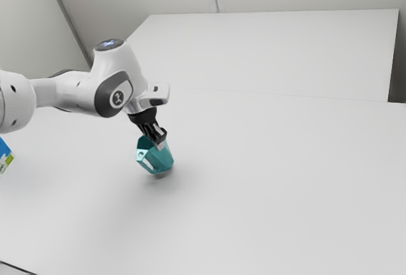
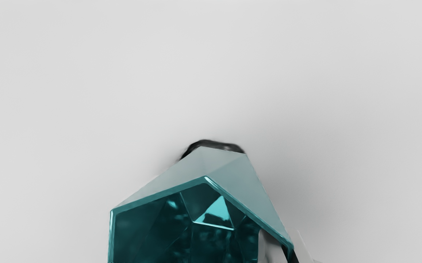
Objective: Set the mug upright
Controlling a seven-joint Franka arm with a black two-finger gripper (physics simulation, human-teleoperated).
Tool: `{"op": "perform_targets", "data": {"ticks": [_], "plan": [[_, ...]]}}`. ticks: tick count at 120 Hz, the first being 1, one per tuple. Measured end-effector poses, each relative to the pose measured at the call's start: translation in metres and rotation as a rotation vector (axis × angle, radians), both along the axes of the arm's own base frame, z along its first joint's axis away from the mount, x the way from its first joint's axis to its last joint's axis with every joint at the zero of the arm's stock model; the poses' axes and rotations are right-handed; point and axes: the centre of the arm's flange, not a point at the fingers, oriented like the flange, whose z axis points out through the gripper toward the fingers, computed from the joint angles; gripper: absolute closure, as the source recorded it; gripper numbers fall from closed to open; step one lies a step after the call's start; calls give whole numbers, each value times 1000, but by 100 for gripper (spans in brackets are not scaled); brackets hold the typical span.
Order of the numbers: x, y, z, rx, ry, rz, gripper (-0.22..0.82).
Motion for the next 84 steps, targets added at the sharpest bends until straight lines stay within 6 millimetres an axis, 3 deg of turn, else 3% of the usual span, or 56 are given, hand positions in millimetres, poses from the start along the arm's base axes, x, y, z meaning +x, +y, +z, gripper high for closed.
{"op": "perform_targets", "data": {"ticks": [21, 35, 69, 84], "plan": [[-5, -29, -4, 4, -7, 8, 79], [-13, -37, -8, 2, 1, 30, 79], [-9, 4, -14, 1, 7, 178, 79], [-7, 12, -15, 2, 8, 217, 79]]}}
